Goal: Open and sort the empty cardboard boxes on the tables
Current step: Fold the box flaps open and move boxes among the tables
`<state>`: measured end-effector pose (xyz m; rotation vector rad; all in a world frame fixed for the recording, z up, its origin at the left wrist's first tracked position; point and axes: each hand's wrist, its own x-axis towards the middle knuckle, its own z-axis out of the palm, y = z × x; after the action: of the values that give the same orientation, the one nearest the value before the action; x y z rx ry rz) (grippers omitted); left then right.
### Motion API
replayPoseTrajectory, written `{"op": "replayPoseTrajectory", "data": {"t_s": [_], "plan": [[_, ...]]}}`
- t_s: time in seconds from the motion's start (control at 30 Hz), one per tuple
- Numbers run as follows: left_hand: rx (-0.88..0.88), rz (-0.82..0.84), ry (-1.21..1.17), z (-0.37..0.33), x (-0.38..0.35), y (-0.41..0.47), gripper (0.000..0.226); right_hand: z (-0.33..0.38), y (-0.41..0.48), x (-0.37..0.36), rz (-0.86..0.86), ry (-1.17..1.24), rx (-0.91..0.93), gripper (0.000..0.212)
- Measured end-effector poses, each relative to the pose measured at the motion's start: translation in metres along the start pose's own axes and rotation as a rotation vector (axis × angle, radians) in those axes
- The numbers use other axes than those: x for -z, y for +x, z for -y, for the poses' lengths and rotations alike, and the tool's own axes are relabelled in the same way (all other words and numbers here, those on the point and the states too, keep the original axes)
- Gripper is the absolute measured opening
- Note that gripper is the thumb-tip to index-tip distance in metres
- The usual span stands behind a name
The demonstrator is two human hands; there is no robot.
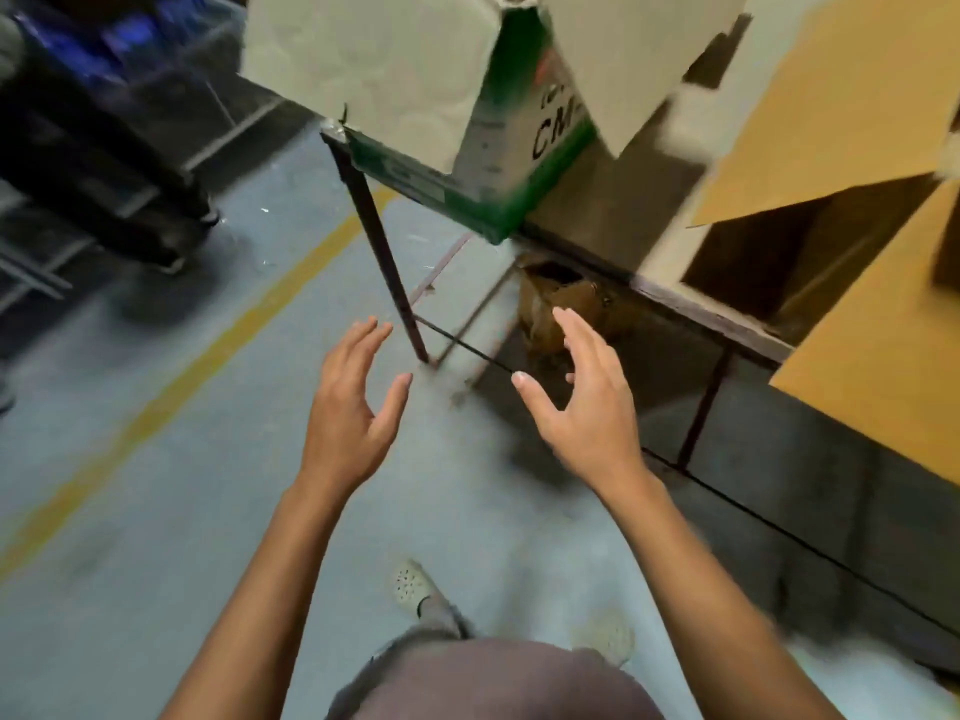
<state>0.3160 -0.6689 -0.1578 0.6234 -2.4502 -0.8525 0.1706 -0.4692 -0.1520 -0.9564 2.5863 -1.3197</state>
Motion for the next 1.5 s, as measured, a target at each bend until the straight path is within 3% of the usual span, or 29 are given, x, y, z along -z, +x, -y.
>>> {"op": "replayPoseTrajectory", "data": {"t_s": [0.2, 0.57, 0.83, 1.1, 1.5], "plan": [[0.096, -0.018, 0.059, 0.123, 0.074, 0.010, 0.053, 0.055, 0.043, -0.133, 0.125, -0.029, 0.023, 0.076], [0.165, -0.153, 0.105, 0.253, 0.162, 0.106, 0.055, 0.148, 0.164, -0.287, 0.207, -0.012, 0.147, 0.072], [0.130, -0.206, 0.117, 0.338, 0.206, 0.251, 0.053, 0.189, 0.317, -0.390, 0.160, 0.100, 0.148, 0.076], [0.045, -0.181, 0.127, 0.404, 0.229, 0.398, 0.054, 0.221, 0.443, -0.444, 0.117, 0.102, 0.117, 0.075], [-0.138, 0.017, 0.019, 0.544, 0.227, 0.660, 0.053, 0.237, 0.650, -0.548, -0.126, 0.036, -0.083, 0.076]]}}
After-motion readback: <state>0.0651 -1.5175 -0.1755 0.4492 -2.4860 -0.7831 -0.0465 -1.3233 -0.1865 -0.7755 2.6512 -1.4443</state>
